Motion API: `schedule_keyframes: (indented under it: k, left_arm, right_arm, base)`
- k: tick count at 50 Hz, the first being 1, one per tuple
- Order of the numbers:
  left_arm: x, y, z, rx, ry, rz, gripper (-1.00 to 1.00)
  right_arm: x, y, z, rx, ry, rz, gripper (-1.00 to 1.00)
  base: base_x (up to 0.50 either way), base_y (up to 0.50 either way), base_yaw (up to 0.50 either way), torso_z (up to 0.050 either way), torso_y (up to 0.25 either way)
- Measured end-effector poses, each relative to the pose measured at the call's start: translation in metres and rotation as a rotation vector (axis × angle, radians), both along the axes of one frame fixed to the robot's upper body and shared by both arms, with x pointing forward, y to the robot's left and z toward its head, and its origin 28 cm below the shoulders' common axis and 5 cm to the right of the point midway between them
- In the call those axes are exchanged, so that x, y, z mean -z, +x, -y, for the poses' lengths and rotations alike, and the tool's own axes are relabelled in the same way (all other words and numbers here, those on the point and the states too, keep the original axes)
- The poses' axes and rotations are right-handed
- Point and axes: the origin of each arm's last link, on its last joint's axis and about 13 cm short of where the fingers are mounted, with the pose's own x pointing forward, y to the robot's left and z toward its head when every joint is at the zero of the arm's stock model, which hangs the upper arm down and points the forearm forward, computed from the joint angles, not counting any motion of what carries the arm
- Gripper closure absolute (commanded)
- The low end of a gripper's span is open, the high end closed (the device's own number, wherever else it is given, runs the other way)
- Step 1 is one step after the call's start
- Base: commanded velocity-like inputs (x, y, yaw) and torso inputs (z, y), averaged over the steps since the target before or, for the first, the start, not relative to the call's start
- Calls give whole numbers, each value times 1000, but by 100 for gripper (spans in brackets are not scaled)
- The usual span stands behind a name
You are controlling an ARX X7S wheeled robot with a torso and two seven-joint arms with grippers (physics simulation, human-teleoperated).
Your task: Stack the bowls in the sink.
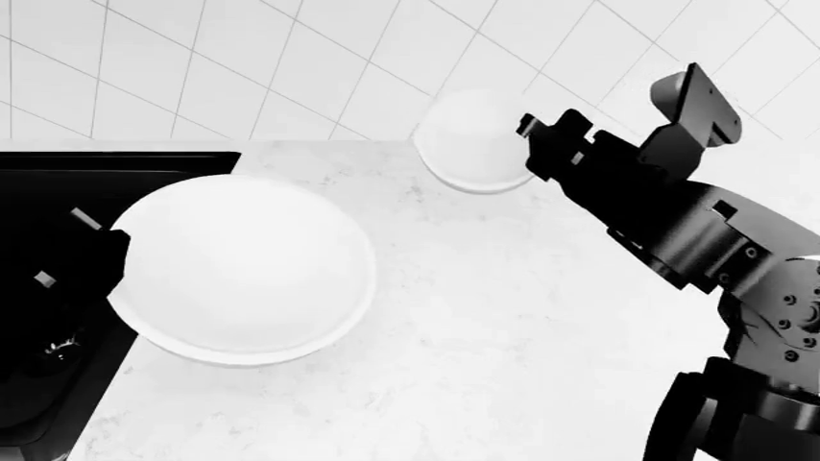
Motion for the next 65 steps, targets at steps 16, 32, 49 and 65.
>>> schedule_keyframes:
  k: [16,32,49,65]
  left_arm:
    - [3,2,0,-2,-30,4,100]
    - [2,4,-2,-24,-53,18,100]
    - [4,3,-4,-42,-62,15,100]
    - [3,4,-5,-54,-58,14,100]
  right_arm:
    - [1,-20,11,41,-4,-14,100]
    - [2,-28,18,80,-10,-15,100]
    - [3,-28,18,76,-26,-17,100]
    - [1,-27,17,61,-28,-5,100]
  base:
    - [0,0,0,0,1]
    - [0,0,0,0,1]
    - [0,168,0,1,1]
    - [0,367,0,0,1]
